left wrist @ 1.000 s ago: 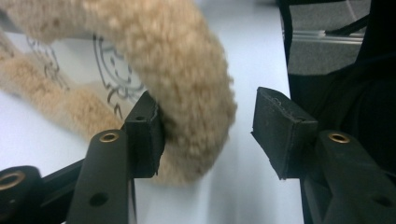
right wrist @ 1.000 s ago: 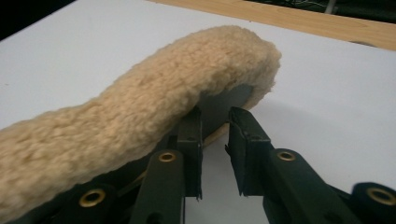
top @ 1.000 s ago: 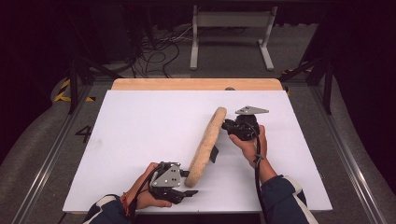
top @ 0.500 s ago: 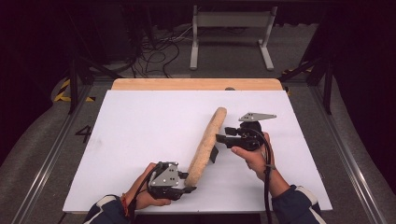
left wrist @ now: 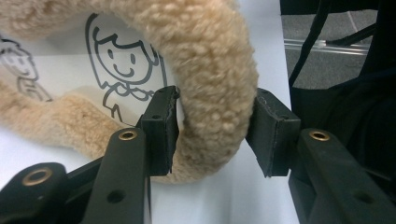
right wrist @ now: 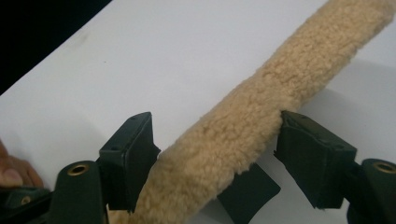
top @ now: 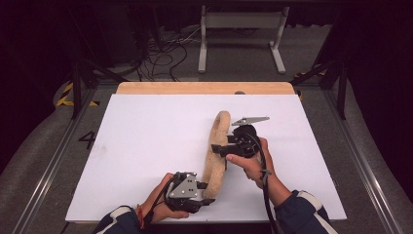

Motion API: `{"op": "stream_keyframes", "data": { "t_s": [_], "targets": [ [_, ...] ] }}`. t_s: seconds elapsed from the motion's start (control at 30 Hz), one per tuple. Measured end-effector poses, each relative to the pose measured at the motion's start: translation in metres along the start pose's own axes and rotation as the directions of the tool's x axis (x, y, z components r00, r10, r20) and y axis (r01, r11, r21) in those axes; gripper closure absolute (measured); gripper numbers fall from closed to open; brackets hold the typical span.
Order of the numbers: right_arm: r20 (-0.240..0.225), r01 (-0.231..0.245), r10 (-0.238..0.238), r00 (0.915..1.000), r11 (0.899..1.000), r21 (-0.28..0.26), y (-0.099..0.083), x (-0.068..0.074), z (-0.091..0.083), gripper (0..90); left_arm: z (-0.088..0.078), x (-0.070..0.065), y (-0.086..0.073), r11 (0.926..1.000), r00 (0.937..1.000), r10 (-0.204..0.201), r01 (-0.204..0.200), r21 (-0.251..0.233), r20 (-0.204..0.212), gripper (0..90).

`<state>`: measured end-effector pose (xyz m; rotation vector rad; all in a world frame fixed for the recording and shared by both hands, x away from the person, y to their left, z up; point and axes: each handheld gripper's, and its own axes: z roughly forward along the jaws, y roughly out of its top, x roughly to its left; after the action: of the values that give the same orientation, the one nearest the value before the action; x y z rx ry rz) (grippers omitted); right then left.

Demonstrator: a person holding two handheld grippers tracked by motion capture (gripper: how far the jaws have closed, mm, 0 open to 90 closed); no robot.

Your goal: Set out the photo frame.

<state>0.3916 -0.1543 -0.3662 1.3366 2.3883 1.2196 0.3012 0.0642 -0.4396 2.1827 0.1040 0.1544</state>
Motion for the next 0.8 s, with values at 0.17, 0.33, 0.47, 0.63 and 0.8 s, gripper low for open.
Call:
{"op": "stream_keyframes", "data": {
  "t_s": [0.17, 0.33, 0.47, 0.63, 0.8],
  "targets": [
    [-0.014, -0.040, 0.042, 0.9990, 0.991, 0.125, 0.000, -0.004, 0.023, 32.6, 0.011, -0.007, 0.005, 1.0000, 0.9996, 0.003, -0.003, 0.004, -0.029, 46.1],
    [-0.015, -0.077, 0.081, 0.9966, 0.984, 0.161, 0.006, -0.006, 0.027, 36.6, 0.006, -0.006, 0.002, 0.9996, 0.9998, -0.013, 0.014, 0.026, -0.018, 35.0],
    [-0.008, -0.093, 0.097, 0.9952, 0.974, 0.207, 0.010, -0.005, 0.027, 40.5, -0.017, -0.003, -0.011, 0.9978, 0.9991, -0.035, 0.036, 0.056, -0.024, 27.0],
    [0.016, -0.063, 0.061, 0.9980, 0.964, 0.258, 0.015, -0.002, 0.023, 51.7, -0.051, 0.001, -0.032, 0.9943, 0.9936, -0.091, 0.094, 0.049, -0.068, 26.9],
    [0.019, 0.020, -0.027, 0.9995, 0.957, 0.290, 0.021, 0.000, 0.020, 59.5, -0.079, 0.006, -0.052, 0.9898, 0.9806, -0.132, 0.138, 0.035, -0.145, 26.3]
  ]
}}
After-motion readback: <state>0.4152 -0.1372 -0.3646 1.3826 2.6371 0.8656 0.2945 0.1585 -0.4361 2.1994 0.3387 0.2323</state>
